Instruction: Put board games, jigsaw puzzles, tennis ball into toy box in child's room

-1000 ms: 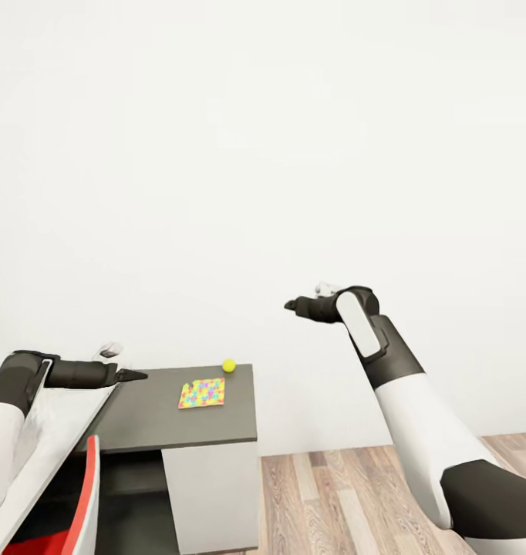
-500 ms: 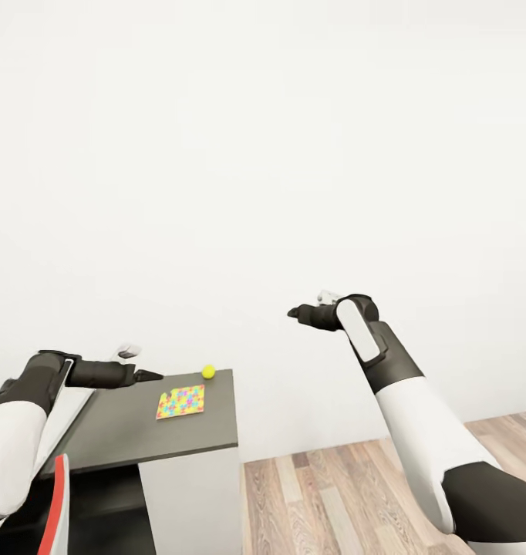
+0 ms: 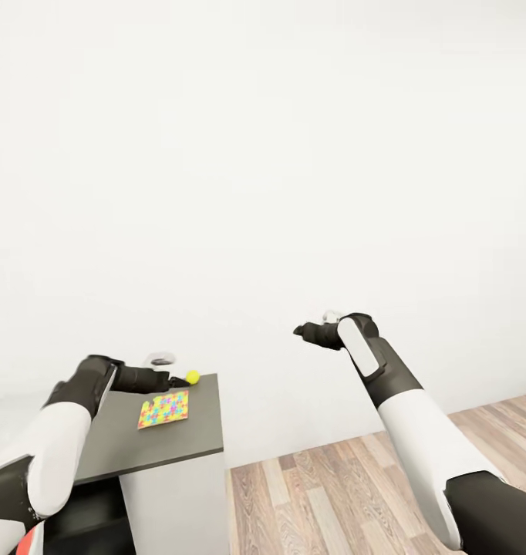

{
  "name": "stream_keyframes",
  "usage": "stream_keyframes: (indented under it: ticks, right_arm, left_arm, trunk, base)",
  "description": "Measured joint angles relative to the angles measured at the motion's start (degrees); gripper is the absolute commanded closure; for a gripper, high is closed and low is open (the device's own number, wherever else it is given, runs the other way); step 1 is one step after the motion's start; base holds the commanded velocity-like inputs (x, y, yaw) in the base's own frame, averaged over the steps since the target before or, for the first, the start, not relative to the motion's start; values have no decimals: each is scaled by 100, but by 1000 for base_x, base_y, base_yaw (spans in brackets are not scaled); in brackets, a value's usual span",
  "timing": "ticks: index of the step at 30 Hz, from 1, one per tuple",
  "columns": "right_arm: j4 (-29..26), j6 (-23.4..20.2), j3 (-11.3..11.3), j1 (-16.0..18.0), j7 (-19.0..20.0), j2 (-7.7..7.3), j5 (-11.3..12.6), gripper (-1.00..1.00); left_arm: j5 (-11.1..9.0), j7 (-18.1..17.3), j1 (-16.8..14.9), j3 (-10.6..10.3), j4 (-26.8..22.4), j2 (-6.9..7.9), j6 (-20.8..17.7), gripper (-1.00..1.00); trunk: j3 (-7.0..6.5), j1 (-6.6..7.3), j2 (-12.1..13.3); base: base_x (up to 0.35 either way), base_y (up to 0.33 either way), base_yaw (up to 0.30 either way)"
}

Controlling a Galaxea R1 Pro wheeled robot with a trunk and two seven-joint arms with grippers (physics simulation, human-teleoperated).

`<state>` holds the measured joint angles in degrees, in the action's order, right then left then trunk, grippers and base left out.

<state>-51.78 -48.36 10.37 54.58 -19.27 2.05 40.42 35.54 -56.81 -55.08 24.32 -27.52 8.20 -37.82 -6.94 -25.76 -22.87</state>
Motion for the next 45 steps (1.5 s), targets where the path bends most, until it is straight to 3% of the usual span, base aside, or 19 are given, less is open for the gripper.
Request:
stream_keyframes:
  ticks: [7, 15, 23, 31, 45]
  right_arm:
    - [29, 65, -1, -319, -2, -189, 9, -100]
    - [24, 345, 4, -748, -7, -221, 1, -100]
    - [22, 660, -6, -1205, 11, -243, -14, -100]
    - [39, 796, 21, -1289, 28, -351, -9, -100]
    - [54, 815, 38, -1681, 24, -371, -33, -100]
  left_arm:
    - [-9, 349, 49, 8, 82, -45, 19, -100]
    - [-216, 768, 186, 30, 328, -42, 27, -100]
    - [-242, 894, 268, 43, 305, -41, 129, -100]
    - [-264, 1794, 272, 38, 325, -135, 146, -100]
    - [-266, 1992, 273, 49, 365, -178, 354, -100]
  trunk:
    - [-4, 0, 1]
    - [5, 0, 1]
    - [60, -1, 2]
    - [124, -1, 0]
    - [225, 0, 1]
  base:
    - [0, 0, -11]
    - [0, 0, -1]
    - [-20, -12, -3]
    - [-157, -126, -144]
    - [-15, -13, -35]
